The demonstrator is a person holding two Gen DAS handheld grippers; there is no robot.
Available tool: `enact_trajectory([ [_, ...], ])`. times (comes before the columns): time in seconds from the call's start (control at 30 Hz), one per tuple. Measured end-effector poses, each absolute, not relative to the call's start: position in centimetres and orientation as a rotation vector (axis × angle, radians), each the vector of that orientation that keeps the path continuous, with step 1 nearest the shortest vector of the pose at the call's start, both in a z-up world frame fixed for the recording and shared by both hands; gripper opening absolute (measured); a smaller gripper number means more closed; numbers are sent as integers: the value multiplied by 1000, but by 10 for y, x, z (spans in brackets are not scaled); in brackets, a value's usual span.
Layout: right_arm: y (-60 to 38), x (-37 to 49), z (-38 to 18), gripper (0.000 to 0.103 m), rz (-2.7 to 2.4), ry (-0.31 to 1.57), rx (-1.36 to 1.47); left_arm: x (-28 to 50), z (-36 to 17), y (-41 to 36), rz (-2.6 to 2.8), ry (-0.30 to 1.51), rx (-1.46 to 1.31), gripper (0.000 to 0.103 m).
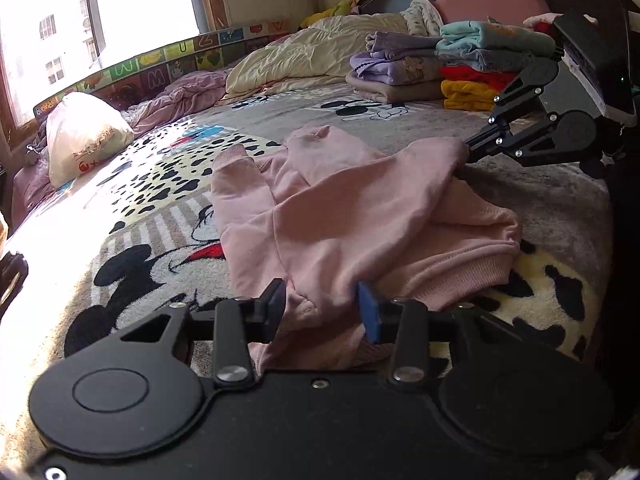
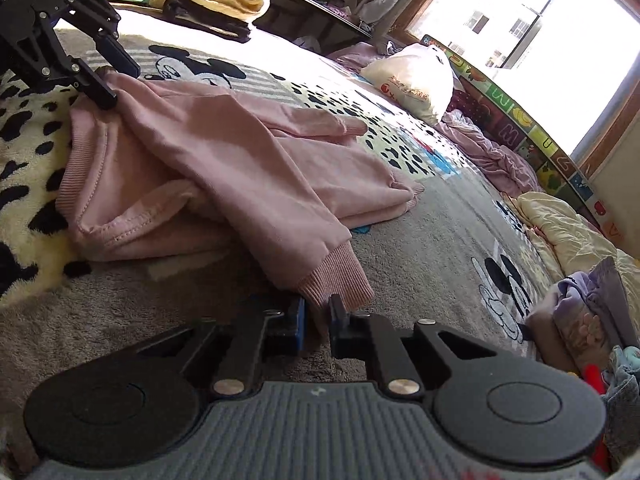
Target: Fold clothes
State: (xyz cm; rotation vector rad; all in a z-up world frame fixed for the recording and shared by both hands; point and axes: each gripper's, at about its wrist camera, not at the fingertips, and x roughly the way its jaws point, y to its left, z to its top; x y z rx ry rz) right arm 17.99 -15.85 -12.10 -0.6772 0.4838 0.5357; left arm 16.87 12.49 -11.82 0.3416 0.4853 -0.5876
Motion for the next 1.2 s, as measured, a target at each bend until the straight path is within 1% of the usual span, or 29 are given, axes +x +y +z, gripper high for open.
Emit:
enact_trajectory([
  [0.03,-159,178,-117,6,531,474,-658,168,-117,126,-593,485,331,39],
  [0.2,-154,178,-74,6,528,432,-558,164,-117,124,-604,475,373,39],
  [0.4,-128,210,-23,6,538,443,-477,164,-117,126,-612,456,364,39],
  [0.53,-107,239,-5,6,543,440,-420,169,-119,126,-599,463,364,39],
  [0.8,-77,298,-13,5,499,480,-257,174,-125,136,-629,495,297,39],
  [0.97,-68,325,-32,5,440,490,-134,187,-125,152,-633,511,187,39],
  [1.1,-65,345,-44,5,371,472,-31,204,-129,160,-631,569,92,35],
  [1.2,-58,360,-58,5,353,491,2,210,-128,165,-661,583,16,35],
])
